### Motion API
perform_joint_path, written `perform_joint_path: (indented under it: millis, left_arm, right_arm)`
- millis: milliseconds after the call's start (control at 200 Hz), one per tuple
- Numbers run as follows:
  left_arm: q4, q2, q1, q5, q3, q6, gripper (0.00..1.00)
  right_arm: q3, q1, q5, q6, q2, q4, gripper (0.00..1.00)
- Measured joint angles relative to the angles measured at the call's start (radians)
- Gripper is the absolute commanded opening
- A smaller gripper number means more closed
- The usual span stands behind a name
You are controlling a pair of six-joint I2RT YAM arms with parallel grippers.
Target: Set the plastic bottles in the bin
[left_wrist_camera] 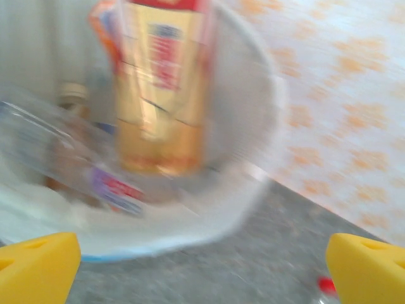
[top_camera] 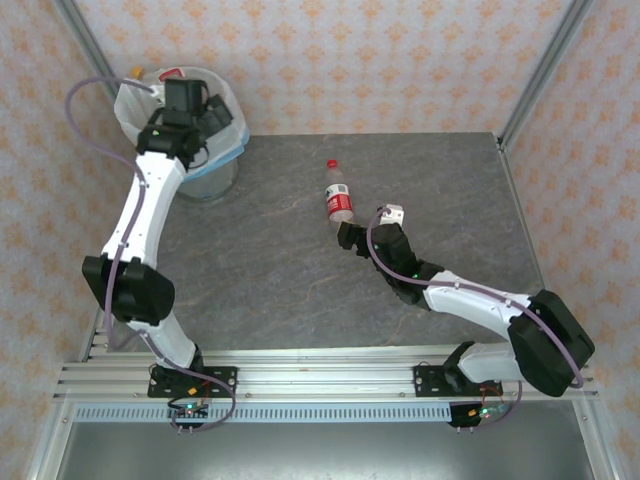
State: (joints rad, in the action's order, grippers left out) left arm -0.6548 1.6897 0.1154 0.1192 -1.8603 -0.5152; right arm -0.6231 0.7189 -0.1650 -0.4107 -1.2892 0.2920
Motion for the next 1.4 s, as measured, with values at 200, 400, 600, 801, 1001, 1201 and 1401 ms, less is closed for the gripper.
perform_joint_path:
  millis: [200, 400, 600, 801, 1001, 1201, 1401]
  left_arm:
    - [0.041, -0.016, 0.132, 0.024, 0.037, 0.003, 1.0]
    - [0.059, 0.003, 0.196, 0.023, 0.13, -0.018, 1.0]
    - [0.066, 0.169, 0.315, -0.014, 0.134, -0.073, 1.0]
    - [0.059, 0.41, 0.411, -0.063, 0.041, -0.09, 1.0]
    - [0.027, 0.594, 0.481, -0.096, -0.118, -0.091, 1.0]
    - [-0.033, 0.72, 0.491, -0.083, -0.26, -0.087, 0.99]
    - [-0.087, 0.831, 0.491, -0.052, -0.373, -0.08, 0.94]
  right_arm:
    - [-0.011, 0.0, -0.014, 0.0, -0.004, -0.009, 0.99]
    - [-0.011, -0.004, -0.068, -0.025, -0.004, -0.02, 0.99]
    - [-0.009, -0.033, -0.079, -0.058, 0.008, -0.042, 0.99]
    - [0.0, -0.034, -0.082, -0.066, 0.03, -0.071, 0.99]
    - [0.013, -0.034, -0.087, -0.069, 0.054, -0.096, 0.99]
    - [0.014, -0.034, -0.102, -0.068, 0.087, -0.12, 0.99]
    - [0.015, -0.034, -0.117, -0.064, 0.157, -0.167, 0.99]
